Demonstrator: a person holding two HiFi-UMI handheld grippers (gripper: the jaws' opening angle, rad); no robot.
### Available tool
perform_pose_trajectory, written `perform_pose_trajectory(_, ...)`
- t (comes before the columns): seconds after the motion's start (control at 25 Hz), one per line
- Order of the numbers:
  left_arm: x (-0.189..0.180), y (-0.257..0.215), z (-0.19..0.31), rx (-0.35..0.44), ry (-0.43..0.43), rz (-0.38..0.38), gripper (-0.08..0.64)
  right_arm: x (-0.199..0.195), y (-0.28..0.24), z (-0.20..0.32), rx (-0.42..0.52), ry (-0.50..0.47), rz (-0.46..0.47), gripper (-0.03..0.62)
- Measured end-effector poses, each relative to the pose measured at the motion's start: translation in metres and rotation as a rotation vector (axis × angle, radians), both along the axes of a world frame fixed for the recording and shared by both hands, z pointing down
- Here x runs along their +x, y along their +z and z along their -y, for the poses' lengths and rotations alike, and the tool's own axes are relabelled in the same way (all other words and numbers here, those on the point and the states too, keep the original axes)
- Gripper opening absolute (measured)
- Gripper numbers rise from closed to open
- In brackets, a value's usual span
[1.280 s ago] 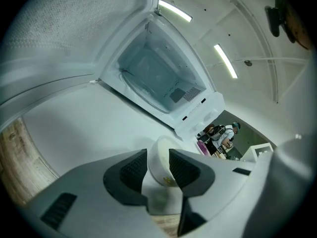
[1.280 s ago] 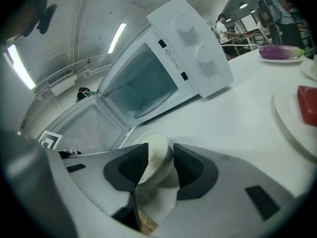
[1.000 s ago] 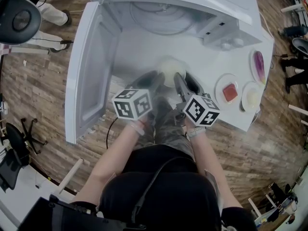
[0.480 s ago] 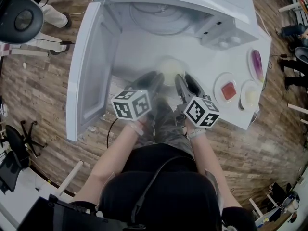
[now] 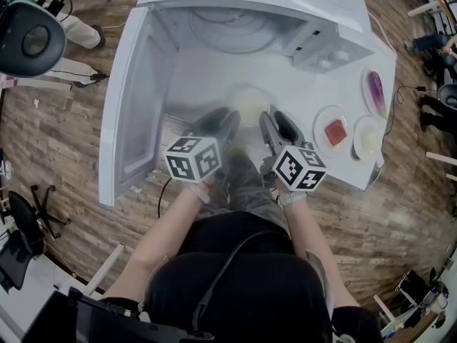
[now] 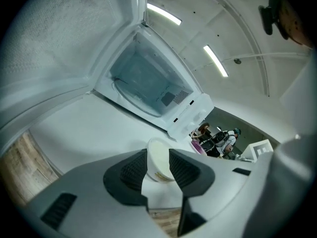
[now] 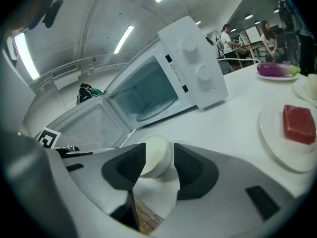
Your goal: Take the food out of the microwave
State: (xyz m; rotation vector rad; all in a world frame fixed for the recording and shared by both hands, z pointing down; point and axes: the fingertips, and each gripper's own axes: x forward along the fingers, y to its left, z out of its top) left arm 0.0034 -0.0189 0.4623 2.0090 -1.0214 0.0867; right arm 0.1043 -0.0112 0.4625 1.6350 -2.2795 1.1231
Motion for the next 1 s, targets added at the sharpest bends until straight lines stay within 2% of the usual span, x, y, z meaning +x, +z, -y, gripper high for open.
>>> perform_pose_trajectory(0.16, -0.002, -0.008, -0.002, 0.066, 0.020, 0.040, 0.141, -0.003, -0.008, -0.004, 0.022, -0.036, -0.007, 0.187)
perform_pose_trajectory(0.4, -0.002, -0.018, -0.005, 0.133, 0.066, 0.043, 0.141, -0.007, -0.015, -0.009, 0.051, -0.090, -0.023, 0.150)
perform_pose_trajectory(0.76, 0.004, -0.027, -0.022, 0.179, 0.151, -0.012, 0.138, -0.016, -0.028, -0.015, 0.094, -0.144, -0.040, 0.074)
perform_pose_trajectory(1.0, 0.008, -0.035, -0.029, 0.207, 0.194, -0.035, 0.085, -0.026, -0.035, -0.021, 0.119, -0.183, -0.032, 0.040)
